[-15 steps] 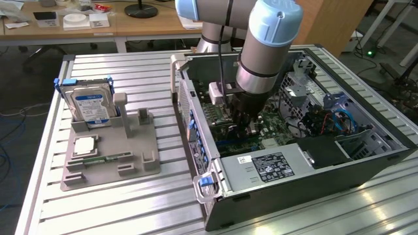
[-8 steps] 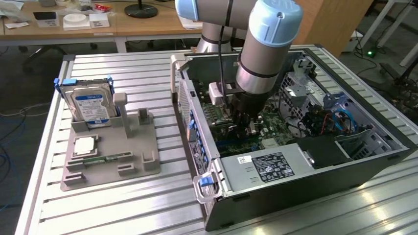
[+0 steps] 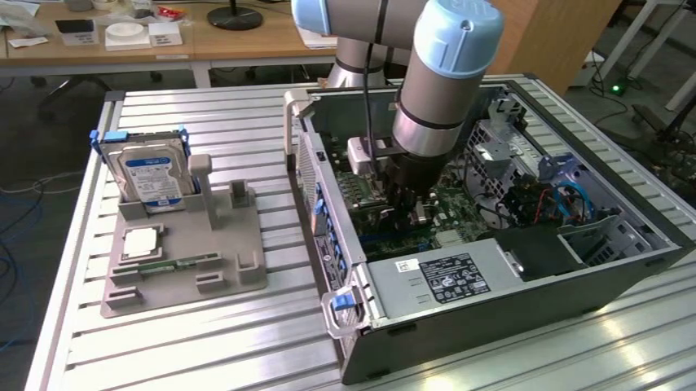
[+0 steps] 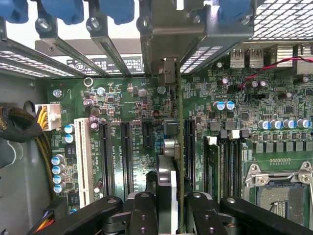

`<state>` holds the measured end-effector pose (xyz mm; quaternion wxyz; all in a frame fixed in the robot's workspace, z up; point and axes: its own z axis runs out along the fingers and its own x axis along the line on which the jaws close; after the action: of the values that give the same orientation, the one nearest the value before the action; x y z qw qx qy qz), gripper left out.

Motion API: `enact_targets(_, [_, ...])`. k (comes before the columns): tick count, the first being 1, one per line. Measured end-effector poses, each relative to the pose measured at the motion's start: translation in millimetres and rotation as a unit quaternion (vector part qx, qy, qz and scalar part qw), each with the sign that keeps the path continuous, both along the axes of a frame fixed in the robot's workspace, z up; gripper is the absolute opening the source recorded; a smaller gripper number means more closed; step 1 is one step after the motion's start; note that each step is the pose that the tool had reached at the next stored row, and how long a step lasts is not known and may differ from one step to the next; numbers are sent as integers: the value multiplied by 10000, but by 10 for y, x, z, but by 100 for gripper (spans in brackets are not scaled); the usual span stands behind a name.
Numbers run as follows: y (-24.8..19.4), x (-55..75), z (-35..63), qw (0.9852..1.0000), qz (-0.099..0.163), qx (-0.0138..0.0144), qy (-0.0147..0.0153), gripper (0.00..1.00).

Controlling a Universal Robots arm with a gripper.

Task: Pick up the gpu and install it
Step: 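Insert the gpu into the slot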

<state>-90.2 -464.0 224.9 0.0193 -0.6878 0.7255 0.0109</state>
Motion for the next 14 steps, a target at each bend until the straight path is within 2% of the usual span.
enact_targets(14, [-1,-2,-37,10000,0,-3,4,28])
